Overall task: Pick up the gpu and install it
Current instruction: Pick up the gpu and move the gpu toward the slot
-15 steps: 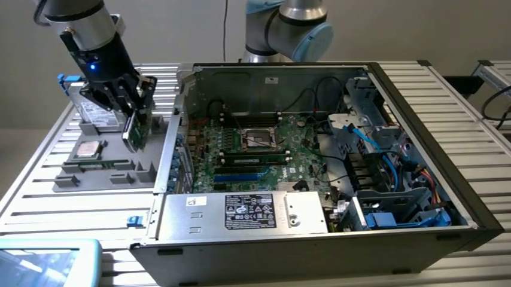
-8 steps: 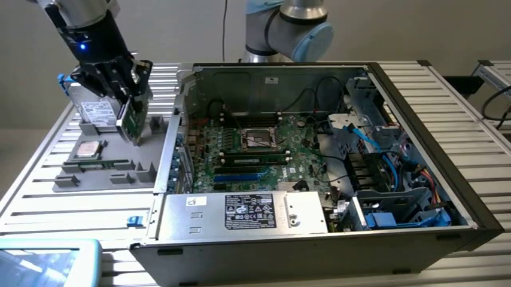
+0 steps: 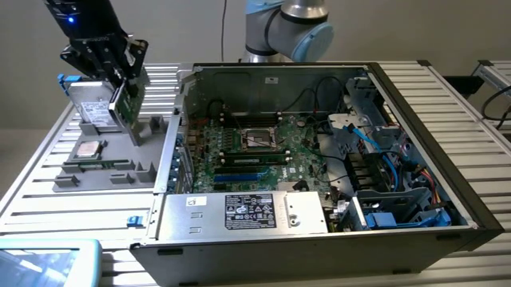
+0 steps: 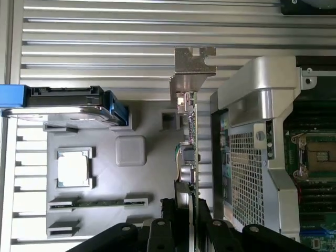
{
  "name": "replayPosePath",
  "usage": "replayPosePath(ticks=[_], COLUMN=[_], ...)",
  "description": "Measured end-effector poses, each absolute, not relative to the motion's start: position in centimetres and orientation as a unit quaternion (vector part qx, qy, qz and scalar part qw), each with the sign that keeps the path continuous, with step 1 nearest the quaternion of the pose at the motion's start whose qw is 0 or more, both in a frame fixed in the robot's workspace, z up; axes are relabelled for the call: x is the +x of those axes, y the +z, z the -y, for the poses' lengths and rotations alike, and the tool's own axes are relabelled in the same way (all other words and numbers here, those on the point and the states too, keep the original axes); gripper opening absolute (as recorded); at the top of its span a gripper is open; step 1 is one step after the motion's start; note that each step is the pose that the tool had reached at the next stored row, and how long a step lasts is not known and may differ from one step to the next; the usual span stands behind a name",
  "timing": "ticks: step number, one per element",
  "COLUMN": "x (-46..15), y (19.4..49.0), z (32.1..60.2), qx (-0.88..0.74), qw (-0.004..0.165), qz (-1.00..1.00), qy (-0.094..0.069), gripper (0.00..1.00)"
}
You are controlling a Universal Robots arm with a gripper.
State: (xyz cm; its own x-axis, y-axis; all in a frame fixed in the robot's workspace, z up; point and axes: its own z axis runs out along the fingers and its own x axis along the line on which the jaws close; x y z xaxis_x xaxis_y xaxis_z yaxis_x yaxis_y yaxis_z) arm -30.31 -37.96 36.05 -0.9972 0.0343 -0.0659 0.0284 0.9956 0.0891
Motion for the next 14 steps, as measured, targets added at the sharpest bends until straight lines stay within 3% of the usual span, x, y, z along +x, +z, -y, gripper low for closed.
replayPosePath(ticks=[9, 14], x=[-28.8, -28.0], y=[40.1, 41.5], z=[38.0, 38.0], qx=[0.016, 0.017], qw=[0.032, 0.023], qz=[-0.998, -0.999], qy=[0.044, 0.044], gripper=[0.28, 0.28])
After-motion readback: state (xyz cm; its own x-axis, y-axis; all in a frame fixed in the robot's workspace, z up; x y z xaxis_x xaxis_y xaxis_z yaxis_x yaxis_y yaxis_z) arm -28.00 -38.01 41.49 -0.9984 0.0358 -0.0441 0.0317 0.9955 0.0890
